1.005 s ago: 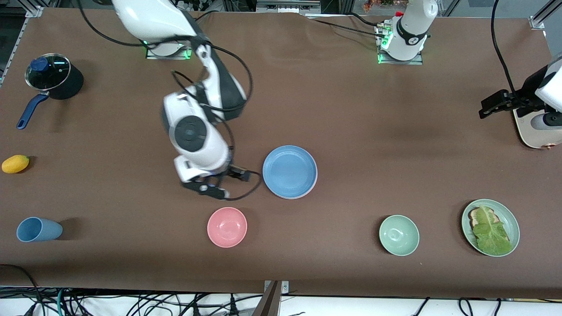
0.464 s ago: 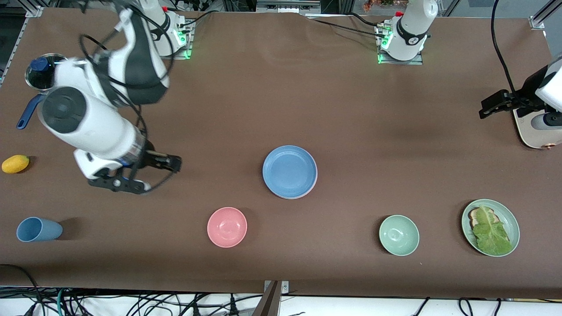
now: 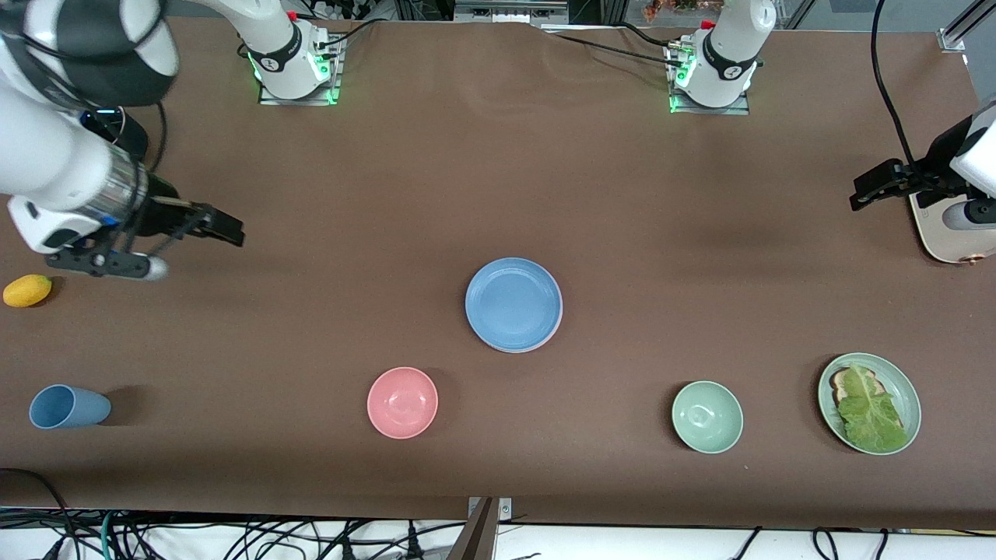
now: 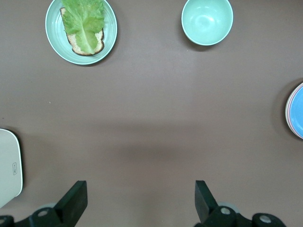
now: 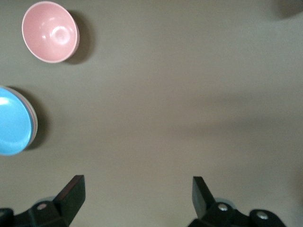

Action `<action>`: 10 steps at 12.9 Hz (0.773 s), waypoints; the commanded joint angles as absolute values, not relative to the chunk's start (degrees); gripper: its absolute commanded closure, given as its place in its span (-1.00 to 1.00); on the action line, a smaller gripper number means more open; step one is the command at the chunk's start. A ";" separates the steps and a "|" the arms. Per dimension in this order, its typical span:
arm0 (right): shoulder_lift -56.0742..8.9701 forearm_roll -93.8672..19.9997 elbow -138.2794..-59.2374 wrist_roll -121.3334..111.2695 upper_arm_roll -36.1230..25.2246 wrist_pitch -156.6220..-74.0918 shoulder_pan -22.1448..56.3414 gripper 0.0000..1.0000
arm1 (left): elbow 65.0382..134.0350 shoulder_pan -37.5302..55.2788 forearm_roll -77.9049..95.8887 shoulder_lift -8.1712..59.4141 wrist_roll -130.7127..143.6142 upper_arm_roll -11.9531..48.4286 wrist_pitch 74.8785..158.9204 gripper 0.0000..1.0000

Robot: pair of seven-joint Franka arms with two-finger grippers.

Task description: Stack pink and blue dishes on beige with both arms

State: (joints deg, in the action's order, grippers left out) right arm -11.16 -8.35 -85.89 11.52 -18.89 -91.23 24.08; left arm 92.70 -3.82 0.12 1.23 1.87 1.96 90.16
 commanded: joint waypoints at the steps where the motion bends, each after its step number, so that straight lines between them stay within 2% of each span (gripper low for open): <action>1: -6.77 -4.32 -88.94 10.28 -5.14 -90.53 11.46 -1.00 | 91.76 -3.87 -0.18 1.49 0.79 1.85 90.00 -1.00; 3: -6.68 -3.26 -89.12 10.37 -1.86 -90.70 8.63 -1.00 | 91.76 -3.78 -0.18 1.49 0.79 1.85 90.00 -1.00; 5: -6.77 0.24 -89.21 10.46 4.10 -90.88 3.98 -1.00 | 91.76 -3.78 -0.18 1.49 0.79 1.85 90.00 -1.00; 8: -6.33 1.76 -89.74 9.23 4.57 -90.79 3.17 -1.00 | 91.76 -3.78 -0.18 1.49 0.79 1.85 90.00 -1.00; 10: -6.24 1.32 -89.65 7.74 2.39 -90.53 3.16 -1.00 | 91.76 -3.78 -0.18 1.49 0.70 1.85 90.00 -1.00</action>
